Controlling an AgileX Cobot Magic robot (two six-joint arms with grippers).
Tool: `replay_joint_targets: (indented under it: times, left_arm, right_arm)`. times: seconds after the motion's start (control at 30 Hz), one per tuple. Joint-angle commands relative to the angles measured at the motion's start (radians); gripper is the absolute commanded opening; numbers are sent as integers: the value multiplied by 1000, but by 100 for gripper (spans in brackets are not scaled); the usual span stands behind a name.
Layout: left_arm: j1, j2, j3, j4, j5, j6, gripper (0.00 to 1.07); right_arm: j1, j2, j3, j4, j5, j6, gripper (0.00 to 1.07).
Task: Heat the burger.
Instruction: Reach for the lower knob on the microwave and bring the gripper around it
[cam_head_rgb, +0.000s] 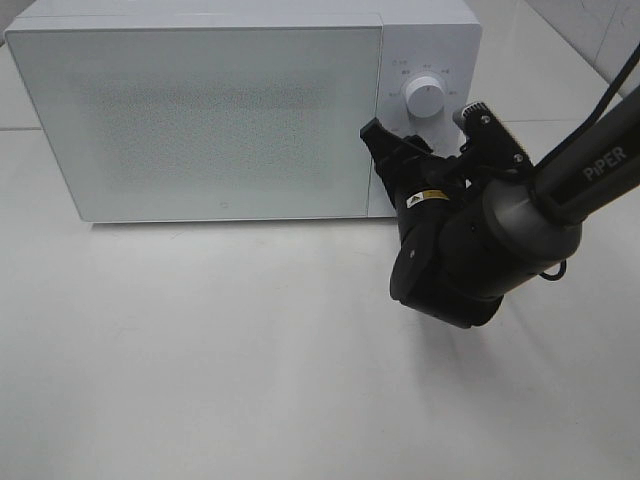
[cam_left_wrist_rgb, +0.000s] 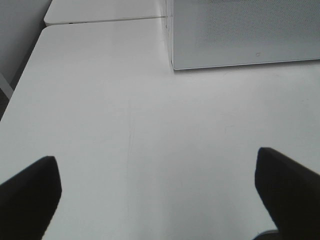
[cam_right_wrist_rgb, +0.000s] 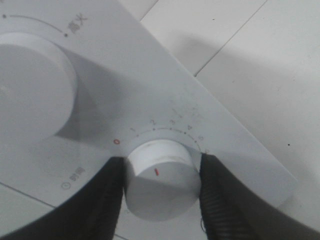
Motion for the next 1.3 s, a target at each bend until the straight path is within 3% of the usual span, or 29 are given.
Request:
replay_joint_targets:
  times: [0.03, 1.3]
  left_arm:
    - [2, -17, 3, -3, -13, -6, 98]
    - [2, -17, 3, -3, -13, -6, 98]
  right_arm:
    - [-10, -12, -44, -201, -128, 55, 11]
    - [-10, -12, -44, -221, -135, 579, 13]
